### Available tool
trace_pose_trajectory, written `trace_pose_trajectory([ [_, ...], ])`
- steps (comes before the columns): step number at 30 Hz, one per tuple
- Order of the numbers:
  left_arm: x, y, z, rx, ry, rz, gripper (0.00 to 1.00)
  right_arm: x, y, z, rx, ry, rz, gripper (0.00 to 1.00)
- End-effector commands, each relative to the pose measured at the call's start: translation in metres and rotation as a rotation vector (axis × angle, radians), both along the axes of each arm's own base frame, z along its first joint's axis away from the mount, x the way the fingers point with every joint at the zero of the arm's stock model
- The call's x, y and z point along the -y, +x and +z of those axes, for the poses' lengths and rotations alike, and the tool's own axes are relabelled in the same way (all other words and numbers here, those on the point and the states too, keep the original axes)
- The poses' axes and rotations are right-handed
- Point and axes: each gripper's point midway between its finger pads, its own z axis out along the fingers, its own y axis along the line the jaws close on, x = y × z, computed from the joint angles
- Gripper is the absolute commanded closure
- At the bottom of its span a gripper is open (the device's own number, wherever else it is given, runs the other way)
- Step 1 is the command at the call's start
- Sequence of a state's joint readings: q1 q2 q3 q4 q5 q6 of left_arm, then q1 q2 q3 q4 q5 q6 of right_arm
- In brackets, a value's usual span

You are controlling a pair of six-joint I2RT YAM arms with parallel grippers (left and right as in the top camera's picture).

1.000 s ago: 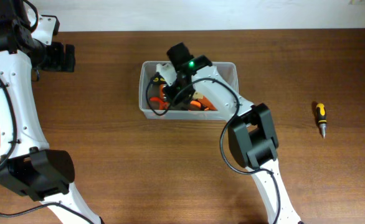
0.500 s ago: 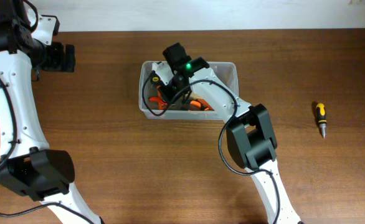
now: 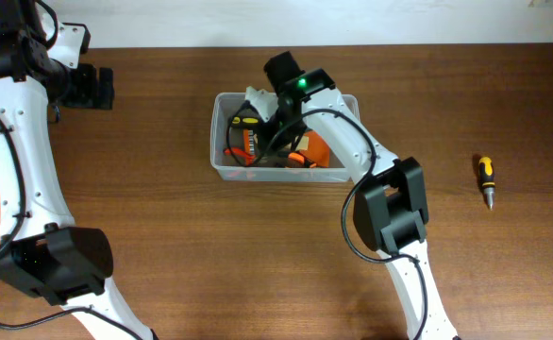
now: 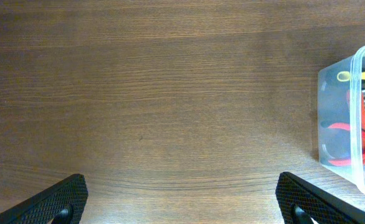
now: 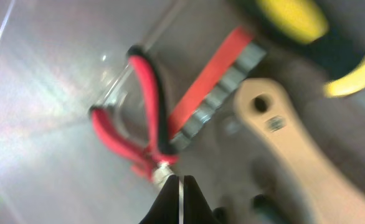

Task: Pack container

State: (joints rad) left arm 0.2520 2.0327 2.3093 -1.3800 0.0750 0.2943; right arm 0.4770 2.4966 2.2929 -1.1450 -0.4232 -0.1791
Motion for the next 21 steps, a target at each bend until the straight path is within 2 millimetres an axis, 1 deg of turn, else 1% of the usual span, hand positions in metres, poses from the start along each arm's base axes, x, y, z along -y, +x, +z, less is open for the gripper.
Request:
trace_pose_trajectory([
  [1, 0.001, -0.003, 0.017, 0.044, 0.000, 0.008, 0.01, -0.012, -0.010, 0.028, 0.012, 0.043, 0.024, 0.96],
  [5, 0.001, -0.003, 0.017, 0.044, 0.000, 0.008, 0.01, -0.008, -0.026, 0.025, -0.051, 0.010, 0.030, 0.96],
  [8, 0.001, -0.003, 0.017, 0.044, 0.000, 0.008, 0.01, -0.009, -0.037, 0.023, -0.080, -0.007, 0.045, 0.96],
  [10, 0.001, -0.003, 0.017, 0.044, 0.000, 0.008, 0.01, -0.013, -0.038, 0.022, -0.074, -0.009, 0.052, 0.96],
  [12, 0.001, -0.003, 0.017, 0.044, 0.000, 0.008, 0.01, -0.020, -0.036, 0.018, -0.054, -0.004, 0.063, 0.96],
  [16, 0.001, -0.003, 0.017, 0.044, 0.000, 0.008, 0.01, -0.030, -0.028, -0.002, -0.013, -0.010, 0.074, 0.96],
  [19, 0.001, -0.003, 0.017, 0.044, 0.000, 0.008, 0.01, -0.029, -0.029, -0.024, -0.040, -0.039, 0.072, 0.96],
  [21, 0.001, -0.003, 0.017, 0.044, 0.000, 0.008, 0.01, -0.028, -0.032, -0.033, -0.059, -0.050, 0.072, 0.96],
])
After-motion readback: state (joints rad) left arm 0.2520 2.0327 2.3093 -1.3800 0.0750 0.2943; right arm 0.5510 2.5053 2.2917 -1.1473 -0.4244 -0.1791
